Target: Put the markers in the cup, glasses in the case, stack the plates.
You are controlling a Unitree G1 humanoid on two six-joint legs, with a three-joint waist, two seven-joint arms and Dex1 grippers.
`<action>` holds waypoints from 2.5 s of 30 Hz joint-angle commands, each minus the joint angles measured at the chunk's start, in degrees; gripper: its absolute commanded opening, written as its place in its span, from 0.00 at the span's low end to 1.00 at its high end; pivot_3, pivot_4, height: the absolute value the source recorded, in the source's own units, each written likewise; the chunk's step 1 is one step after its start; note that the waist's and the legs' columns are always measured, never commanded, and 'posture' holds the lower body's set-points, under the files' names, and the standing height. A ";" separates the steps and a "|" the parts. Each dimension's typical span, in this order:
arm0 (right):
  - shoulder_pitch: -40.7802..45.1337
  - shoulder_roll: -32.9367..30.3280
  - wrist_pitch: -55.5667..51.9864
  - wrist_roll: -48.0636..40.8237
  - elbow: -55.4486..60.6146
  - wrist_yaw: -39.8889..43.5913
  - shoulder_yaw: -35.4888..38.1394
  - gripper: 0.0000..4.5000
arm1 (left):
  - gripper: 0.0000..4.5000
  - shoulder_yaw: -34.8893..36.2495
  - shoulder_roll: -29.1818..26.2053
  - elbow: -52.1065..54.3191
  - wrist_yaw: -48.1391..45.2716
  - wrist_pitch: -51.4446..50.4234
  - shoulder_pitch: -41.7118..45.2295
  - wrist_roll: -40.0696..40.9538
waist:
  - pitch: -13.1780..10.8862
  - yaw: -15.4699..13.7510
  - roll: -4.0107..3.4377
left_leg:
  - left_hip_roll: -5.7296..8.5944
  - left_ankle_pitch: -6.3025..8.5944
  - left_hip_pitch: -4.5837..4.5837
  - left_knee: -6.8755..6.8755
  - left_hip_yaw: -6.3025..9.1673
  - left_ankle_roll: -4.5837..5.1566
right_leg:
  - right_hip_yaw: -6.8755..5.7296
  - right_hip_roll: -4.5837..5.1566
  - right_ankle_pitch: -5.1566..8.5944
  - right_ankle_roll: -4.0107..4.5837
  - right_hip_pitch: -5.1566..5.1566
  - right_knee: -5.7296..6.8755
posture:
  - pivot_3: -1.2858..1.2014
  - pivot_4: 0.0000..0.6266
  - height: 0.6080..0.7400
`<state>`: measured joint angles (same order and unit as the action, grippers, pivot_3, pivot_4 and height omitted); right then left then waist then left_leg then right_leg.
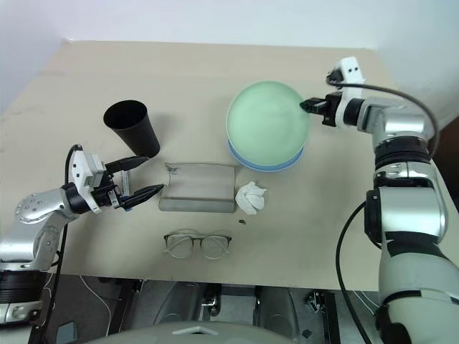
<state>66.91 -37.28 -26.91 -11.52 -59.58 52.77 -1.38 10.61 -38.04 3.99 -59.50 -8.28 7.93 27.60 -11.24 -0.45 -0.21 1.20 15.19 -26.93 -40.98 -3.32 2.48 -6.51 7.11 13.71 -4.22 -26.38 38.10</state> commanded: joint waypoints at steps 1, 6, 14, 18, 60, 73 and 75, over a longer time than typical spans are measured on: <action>2.03 1.19 4.24 4.54 -3.65 0.01 -1.87 0.01 | 1.00 1.82 -0.79 3.88 1.26 -0.71 -0.59 0.92 | -0.01 0.12 -0.01 | 0.00 0.00 0.01 -0.01 -0.01 0.00 | 0.00 -0.01 0.00 0.00 0.00 0.03 | 0.52 0.24 0.55; 3.35 2.58 5.05 6.46 -5.87 1.37 -1.70 0.01 | 1.00 2.11 -0.94 5.39 2.40 -1.71 -0.99 1.02 | -0.01 0.56 -0.02 | -0.03 -0.03 0.09 -0.03 -0.02 0.01 | 0.02 -0.09 -0.03 -0.05 0.04 0.13 | 0.52 0.24 0.55; 4.50 3.67 6.25 9.04 -7.64 -2.73 -0.79 0.22 | 1.00 2.13 -1.38 5.87 2.96 -2.60 -0.50 1.15 | 0.00 1.23 -0.02 | -0.03 -0.04 0.23 -0.04 -0.07 0.00 | 0.05 -0.12 -0.03 -0.07 0.13 0.20 | 0.52 0.24 0.55; 5.20 3.22 4.80 8.81 -6.82 0.39 -0.42 0.52 | 1.00 1.81 -1.46 5.56 2.99 -2.60 -0.06 0.97 | -0.01 1.30 -0.02 | -0.05 -0.06 0.25 -0.04 -0.12 -0.03 | 0.09 -0.13 -0.04 -0.07 0.10 0.25 | 0.52 0.24 0.55; -41.81 0.64 -13.37 -14.85 65.46 10.05 -6.92 0.99 | 1.00 3.21 -1.10 3.35 3.10 0.00 -0.92 0.48 | 0.01 -0.24 0.01 | -0.07 0.12 0.48 -0.03 0.02 0.20 | 0.05 0.03 -0.18 -0.01 0.27 0.00 | 0.52 0.24 0.55; -41.69 0.26 -8.42 -12.07 64.02 11.03 -6.43 0.31 | 1.00 3.43 -2.06 3.32 3.04 -0.02 -0.83 0.33 | 0.01 -0.29 0.01 | -0.07 0.11 0.48 -0.04 0.02 0.21 | 0.04 0.01 -0.19 -0.02 0.26 0.00 | 0.52 0.24 0.55; -41.08 -0.87 -10.04 -14.87 65.78 11.92 -3.71 0.16 | 1.00 3.50 -2.01 3.33 3.14 -0.03 -0.87 0.38 | 0.00 -0.31 0.01 | -0.06 0.11 0.46 -0.04 0.02 0.22 | 0.04 0.01 -0.19 -0.02 0.26 0.00 | 0.52 0.24 0.55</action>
<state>24.78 -36.95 -36.11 -23.23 2.74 63.54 -9.08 12.56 -39.34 5.84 -56.28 -9.45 7.01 27.86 -11.24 -0.77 -0.20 1.14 15.31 -26.47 -41.02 -3.30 2.70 -6.47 7.13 13.52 -4.25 -26.13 38.09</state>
